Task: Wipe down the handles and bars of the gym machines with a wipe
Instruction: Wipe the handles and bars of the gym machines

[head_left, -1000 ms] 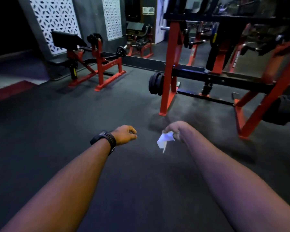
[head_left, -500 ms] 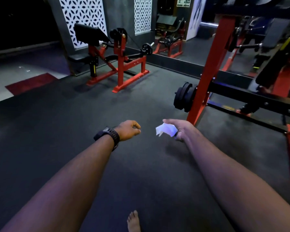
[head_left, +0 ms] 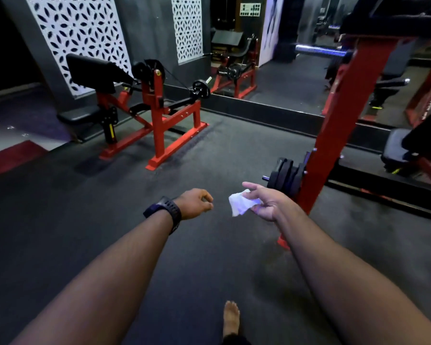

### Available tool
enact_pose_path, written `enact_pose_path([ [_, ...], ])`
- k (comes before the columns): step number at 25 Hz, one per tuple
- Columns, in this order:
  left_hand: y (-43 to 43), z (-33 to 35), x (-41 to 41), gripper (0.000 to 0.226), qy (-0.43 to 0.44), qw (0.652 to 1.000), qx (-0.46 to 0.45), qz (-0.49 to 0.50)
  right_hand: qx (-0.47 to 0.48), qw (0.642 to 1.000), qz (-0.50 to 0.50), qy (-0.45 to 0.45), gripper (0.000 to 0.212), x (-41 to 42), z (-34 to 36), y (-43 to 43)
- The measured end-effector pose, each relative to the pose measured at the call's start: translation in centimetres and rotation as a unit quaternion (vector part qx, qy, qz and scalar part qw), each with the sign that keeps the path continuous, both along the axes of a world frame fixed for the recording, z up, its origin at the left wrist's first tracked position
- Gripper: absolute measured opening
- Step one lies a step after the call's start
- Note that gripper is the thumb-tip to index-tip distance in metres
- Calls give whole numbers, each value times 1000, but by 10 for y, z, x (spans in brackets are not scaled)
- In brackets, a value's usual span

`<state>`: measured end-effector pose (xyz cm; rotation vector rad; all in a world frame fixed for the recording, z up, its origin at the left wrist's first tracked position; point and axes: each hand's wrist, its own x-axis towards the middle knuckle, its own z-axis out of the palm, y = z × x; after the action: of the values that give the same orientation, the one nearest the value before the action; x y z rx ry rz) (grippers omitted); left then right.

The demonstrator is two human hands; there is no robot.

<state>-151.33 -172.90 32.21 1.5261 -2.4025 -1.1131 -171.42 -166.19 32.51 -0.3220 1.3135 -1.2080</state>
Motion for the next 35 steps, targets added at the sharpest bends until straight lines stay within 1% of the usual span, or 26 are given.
enact_pose_path([
  [2,-73,-2,-24,24,-8,1000,-1,0,8,1000,0,-1,41,-22,0,-76],
  [4,-140,5,-47,25,-18,1000,4,-8,5,1000,-3,-28,29,-44,6,-145],
  [5,-178,11,-59,25,-17,1000,2,-11,0,1000,-2,-23,21,-56,11,-182],
  [6,-218,14,-70,24,-7,1000,0,-8,-7,1000,-9,-1,14,-67,18,-218],
  [8,-294,19,-90,19,8,1000,-2,-1,-34,995,-29,91,11,-87,25,-290],
  [10,-373,16,-111,17,11,1000,-6,-8,-50,980,-41,188,17,-110,19,-364],
  [14,-530,4,-157,19,15,999,-8,-42,-59,948,-37,310,36,-160,-9,-507],
  [16,-615,0,-184,21,19,997,-10,-69,-66,932,-54,353,28,-186,-17,-579],
  [18,-693,7,-215,23,13,994,-5,-108,-68,927,-88,359,16,-210,-10,-643],
  [20,-757,16,-243,24,14,992,-6,-125,-72,933,-124,330,11,-231,5,-694],
  [22,-824,24,-281,23,17,989,-12,-147,-87,937,-172,292,13,-259,18,-753],
  [24,-886,25,-323,22,12,984,-15,-177,-90,927,-226,285,18,-293,21,-809],
  [26,-945,19,-369,22,10,978,-13,-210,-87,913,-262,301,12,-334,13,-863],
  [27,-972,15,-392,22,10,975,-13,-224,-88,911,-261,307,17,-354,8,-887],
  [29,-1026,9,-443,21,8,969,-13,-245,-84,911,-248,319,34,-399,-5,-933],
  [30,-1054,9,-472,22,5,967,-12,-256,-75,904,-249,339,36,-424,-9,-957],
  [31,-1080,10,-503,23,3,964,-10,-265,-66,896,-253,358,31,-451,-11,-979],
  [33,-1129,22,-568,24,2,957,-15,-291,-52,882,-264,387,11,-509,-9,-1020],
  [34,-1153,28,-601,24,8,954,-15,-300,-40,869,-278,407,10,-537,-5,-1039],
  [35,-1175,33,-634,22,15,951,-14,-308,-22,856,-295,425,18,-565,-2,-1055],
])
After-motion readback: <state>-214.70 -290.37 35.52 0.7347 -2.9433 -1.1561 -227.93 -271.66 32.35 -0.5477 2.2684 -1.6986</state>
